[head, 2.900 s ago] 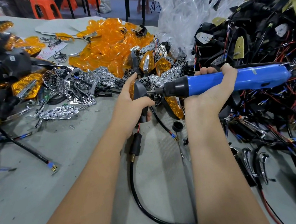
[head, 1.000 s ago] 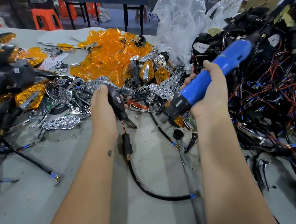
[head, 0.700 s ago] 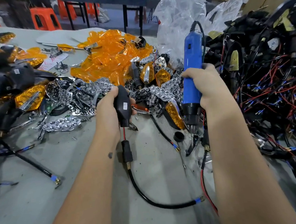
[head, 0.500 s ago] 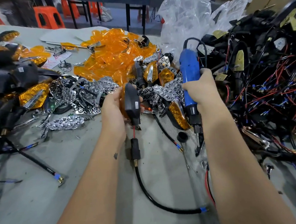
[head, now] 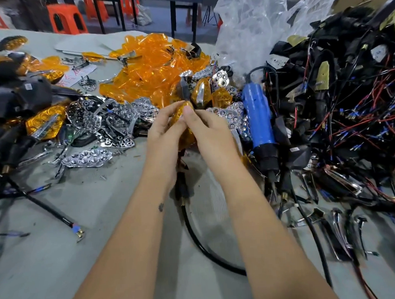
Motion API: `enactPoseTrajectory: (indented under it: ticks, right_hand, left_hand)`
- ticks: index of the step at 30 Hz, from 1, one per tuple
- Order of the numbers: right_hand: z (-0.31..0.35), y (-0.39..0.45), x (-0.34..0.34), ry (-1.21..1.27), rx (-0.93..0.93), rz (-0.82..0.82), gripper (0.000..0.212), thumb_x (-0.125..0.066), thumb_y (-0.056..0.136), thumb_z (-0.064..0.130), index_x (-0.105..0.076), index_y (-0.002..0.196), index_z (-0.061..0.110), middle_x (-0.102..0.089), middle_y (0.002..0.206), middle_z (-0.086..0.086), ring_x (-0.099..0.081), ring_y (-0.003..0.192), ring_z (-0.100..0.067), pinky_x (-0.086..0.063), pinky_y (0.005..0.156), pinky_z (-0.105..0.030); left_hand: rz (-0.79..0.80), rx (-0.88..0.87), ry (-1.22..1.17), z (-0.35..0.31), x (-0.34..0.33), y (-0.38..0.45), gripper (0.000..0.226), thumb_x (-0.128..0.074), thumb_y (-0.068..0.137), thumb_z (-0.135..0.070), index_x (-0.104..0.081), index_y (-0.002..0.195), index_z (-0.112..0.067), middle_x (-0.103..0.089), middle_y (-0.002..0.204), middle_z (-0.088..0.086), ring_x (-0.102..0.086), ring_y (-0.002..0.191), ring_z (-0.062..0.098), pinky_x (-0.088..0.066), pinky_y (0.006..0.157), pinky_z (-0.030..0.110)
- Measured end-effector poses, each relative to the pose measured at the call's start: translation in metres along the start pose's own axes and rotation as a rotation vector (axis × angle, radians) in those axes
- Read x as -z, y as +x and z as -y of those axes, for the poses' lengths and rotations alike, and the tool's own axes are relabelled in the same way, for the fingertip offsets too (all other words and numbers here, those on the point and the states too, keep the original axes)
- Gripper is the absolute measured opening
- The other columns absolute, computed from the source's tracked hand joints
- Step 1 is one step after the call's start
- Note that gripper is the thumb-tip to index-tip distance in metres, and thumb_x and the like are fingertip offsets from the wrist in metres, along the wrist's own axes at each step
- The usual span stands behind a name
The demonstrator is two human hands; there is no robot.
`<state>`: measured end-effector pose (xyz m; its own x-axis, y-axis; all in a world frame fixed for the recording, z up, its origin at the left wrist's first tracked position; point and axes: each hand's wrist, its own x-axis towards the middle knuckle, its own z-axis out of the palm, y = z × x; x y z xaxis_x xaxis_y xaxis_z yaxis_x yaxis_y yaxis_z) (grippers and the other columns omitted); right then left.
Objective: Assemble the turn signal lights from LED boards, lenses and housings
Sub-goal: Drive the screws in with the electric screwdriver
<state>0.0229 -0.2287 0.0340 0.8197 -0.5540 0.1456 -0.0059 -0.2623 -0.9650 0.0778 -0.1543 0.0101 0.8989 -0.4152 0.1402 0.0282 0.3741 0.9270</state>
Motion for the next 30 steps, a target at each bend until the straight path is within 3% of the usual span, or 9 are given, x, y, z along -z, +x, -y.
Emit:
enactPoseTrajectory:
  ticks: [4, 8, 11, 18, 20, 23, 25, 27, 30]
  right_hand:
    - [-0.009, -0.005, -0.004, -0.033, 0.073, -0.089, 0.036, -0.045, 0.105, 0.036, -0.070, 0.118, 0.015, -0.070, 0.104, 0.001, -0.063, 0.097, -0.015, -0.049, 0.086, -0.034]
    - [-0.011, -0.010, -0.006, 0.057, 0.109, -0.059, 0.029, -0.049, 0.105, 0.028, -0.071, 0.103, 0.008, -0.065, 0.085, 0.000, -0.058, 0.080, -0.011, -0.046, 0.074, -0.032]
    - [-0.009, -0.009, -0.001, 0.172, 0.116, -0.061, 0.019, -0.055, 0.102, 0.026, -0.073, 0.099, 0.022, -0.073, 0.091, -0.002, -0.064, 0.084, -0.005, -0.051, 0.075, -0.022]
    - [-0.009, -0.011, -0.004, 0.254, 0.169, -0.086, 0.021, -0.057, 0.101, 0.024, -0.071, 0.091, 0.036, -0.075, 0.094, -0.004, -0.066, 0.087, -0.008, -0.055, 0.085, -0.032]
    - [-0.011, -0.011, -0.004, 0.291, 0.146, -0.060, 0.020, -0.055, 0.102, 0.026, -0.073, 0.096, 0.029, -0.075, 0.096, -0.004, -0.067, 0.088, -0.009, -0.054, 0.081, -0.025]
    - [-0.012, -0.011, -0.006, 0.388, 0.086, -0.005, 0.026, -0.048, 0.104, 0.032, -0.073, 0.104, 0.023, -0.074, 0.100, -0.008, -0.070, 0.096, -0.020, -0.056, 0.086, -0.032]
    - [-0.012, -0.010, -0.007, 0.495, 0.051, 0.002, 0.030, -0.045, 0.105, 0.034, -0.072, 0.100, 0.023, -0.073, 0.100, -0.010, -0.070, 0.098, -0.024, -0.057, 0.090, -0.037]
    - [-0.011, -0.009, -0.004, 0.570, 0.019, -0.033, 0.035, -0.043, 0.104, 0.039, -0.074, 0.097, 0.024, -0.075, 0.100, -0.007, -0.071, 0.101, -0.025, -0.056, 0.094, -0.045]
    - [-0.012, -0.005, 0.002, 0.629, -0.018, -0.137, 0.040, -0.042, 0.103, 0.045, -0.076, 0.094, 0.028, -0.076, 0.094, 0.001, -0.073, 0.094, -0.015, -0.057, 0.085, -0.036]
  left_hand:
    - [0.019, 0.166, -0.210, 0.002, -0.004, -0.003, 0.035, -0.046, 0.102, -0.039, -0.072, 0.103, -0.016, -0.074, 0.093, 0.003, -0.070, 0.088, 0.017, -0.057, 0.074, 0.030]
    - [-0.016, 0.139, -0.208, 0.002, -0.005, -0.002, 0.025, -0.065, 0.087, -0.035, -0.073, 0.101, -0.017, -0.075, 0.084, -0.001, -0.071, 0.079, 0.014, -0.057, 0.067, 0.029]
    - [0.031, 0.115, -0.295, 0.000, -0.005, -0.002, 0.026, -0.067, 0.078, -0.032, -0.078, 0.095, -0.016, -0.077, 0.090, 0.003, -0.073, 0.084, 0.015, -0.058, 0.068, 0.028]
    - [0.010, 0.095, -0.300, -0.004, -0.006, -0.001, 0.034, -0.066, 0.077, -0.028, -0.072, 0.102, -0.007, -0.075, 0.083, 0.003, -0.072, 0.075, 0.015, -0.057, 0.062, 0.026]
    - [-0.010, 0.110, -0.284, -0.004, -0.007, -0.002, 0.025, -0.065, 0.085, -0.031, -0.075, 0.098, -0.012, -0.074, 0.083, 0.002, -0.070, 0.076, 0.015, -0.057, 0.065, 0.027]
    - [-0.001, 0.144, -0.309, -0.005, -0.009, -0.006, 0.031, -0.052, 0.100, -0.037, -0.079, 0.092, -0.024, -0.075, 0.090, 0.000, -0.071, 0.082, 0.014, -0.057, 0.067, 0.028]
    - [0.032, 0.148, -0.252, -0.006, -0.010, -0.006, 0.028, -0.055, 0.098, -0.043, -0.072, 0.113, -0.029, -0.074, 0.107, 0.000, -0.072, 0.094, 0.016, -0.057, 0.070, 0.030]
    - [0.112, 0.190, -0.118, -0.005, -0.009, -0.007, 0.053, -0.058, 0.089, -0.056, -0.059, 0.134, -0.027, -0.069, 0.121, 0.002, -0.069, 0.104, 0.019, -0.057, 0.074, 0.034]
    - [0.241, 0.174, 0.145, -0.004, -0.009, -0.009, 0.066, -0.057, 0.080, -0.068, -0.058, 0.133, -0.029, -0.066, 0.128, 0.001, -0.063, 0.118, 0.021, -0.051, 0.098, 0.048]
